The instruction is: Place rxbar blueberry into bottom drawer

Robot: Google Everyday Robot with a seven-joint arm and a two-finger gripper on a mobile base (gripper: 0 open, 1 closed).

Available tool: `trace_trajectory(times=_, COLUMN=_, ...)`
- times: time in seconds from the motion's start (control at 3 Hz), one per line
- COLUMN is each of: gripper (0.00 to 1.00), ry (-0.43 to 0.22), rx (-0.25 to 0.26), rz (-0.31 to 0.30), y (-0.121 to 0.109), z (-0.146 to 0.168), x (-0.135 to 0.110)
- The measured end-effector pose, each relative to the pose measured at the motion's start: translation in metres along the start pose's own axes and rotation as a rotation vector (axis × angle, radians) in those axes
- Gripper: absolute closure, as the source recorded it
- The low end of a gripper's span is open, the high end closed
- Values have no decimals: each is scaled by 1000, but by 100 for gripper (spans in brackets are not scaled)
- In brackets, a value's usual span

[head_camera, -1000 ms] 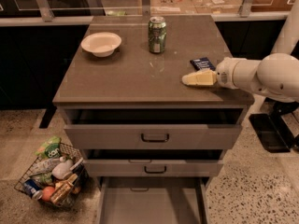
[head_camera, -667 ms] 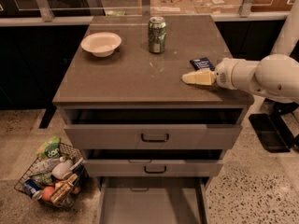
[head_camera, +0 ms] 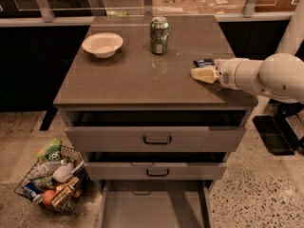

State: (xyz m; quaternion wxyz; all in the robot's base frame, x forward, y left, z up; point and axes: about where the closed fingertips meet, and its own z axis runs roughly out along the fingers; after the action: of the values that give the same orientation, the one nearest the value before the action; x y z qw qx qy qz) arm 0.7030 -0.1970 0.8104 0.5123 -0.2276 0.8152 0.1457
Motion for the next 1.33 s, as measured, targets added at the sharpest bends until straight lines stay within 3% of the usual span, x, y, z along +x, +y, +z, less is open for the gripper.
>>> trace_trajectory(times=0.33, gripper=96, ry=0, rx=0, rz=0, y=0, z=-2, x=-3)
trace_trajectory(times=1.33, gripper=100, ry=0, rx=-1, rz=0, y=0, z=-2, x=-4)
